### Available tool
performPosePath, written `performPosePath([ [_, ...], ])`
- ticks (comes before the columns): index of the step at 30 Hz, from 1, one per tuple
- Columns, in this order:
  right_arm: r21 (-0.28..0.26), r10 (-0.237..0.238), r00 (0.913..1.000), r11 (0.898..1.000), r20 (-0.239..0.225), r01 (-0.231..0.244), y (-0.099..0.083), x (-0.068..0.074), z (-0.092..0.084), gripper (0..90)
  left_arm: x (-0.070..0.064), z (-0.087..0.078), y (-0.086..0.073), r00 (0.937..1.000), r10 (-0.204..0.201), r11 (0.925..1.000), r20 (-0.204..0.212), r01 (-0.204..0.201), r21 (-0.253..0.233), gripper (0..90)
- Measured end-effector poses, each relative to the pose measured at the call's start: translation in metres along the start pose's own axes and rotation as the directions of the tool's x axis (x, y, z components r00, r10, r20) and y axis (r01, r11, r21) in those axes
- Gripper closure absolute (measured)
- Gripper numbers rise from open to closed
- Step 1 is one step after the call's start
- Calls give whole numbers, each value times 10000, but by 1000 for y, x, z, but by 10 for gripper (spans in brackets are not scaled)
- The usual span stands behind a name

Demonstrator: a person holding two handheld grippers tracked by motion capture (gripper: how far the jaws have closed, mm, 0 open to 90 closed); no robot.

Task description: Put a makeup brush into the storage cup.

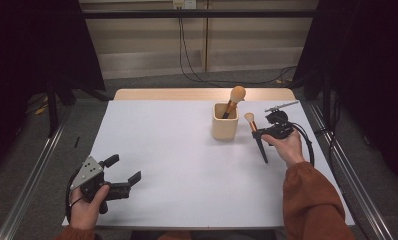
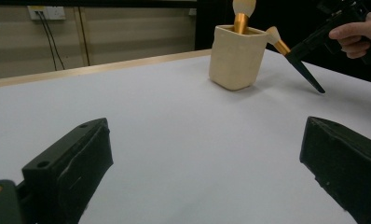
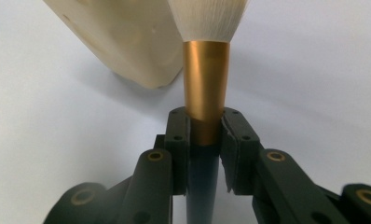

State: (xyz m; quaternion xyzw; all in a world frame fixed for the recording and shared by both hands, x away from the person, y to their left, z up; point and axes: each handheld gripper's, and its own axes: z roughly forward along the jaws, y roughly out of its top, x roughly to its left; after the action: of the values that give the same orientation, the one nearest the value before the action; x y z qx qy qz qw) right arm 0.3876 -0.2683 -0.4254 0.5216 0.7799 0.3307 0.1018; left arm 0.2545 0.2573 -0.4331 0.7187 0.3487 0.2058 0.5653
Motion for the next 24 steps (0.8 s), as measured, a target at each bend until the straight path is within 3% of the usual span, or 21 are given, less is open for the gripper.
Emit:
performPosePath([
  [11, -1081, -172, 9996, 9940, -237, 145, -8, 2, -3, 742, 0, 0, 0, 10000, 0, 10000, 20, 0, -4, 22],
  [19, -1968, -226, 9994, 9803, -278, 167, -16, 1, -8, 742, -1, 0, 0, 10000, 16, 10000, 44, -16, -1, 22],
  [24, -2385, 87, 9996, 9710, -283, -152, -21, 0, -10, 742, 0, 0, 0, 10000, 33, 10000, 44, -33, 5, 22],
])
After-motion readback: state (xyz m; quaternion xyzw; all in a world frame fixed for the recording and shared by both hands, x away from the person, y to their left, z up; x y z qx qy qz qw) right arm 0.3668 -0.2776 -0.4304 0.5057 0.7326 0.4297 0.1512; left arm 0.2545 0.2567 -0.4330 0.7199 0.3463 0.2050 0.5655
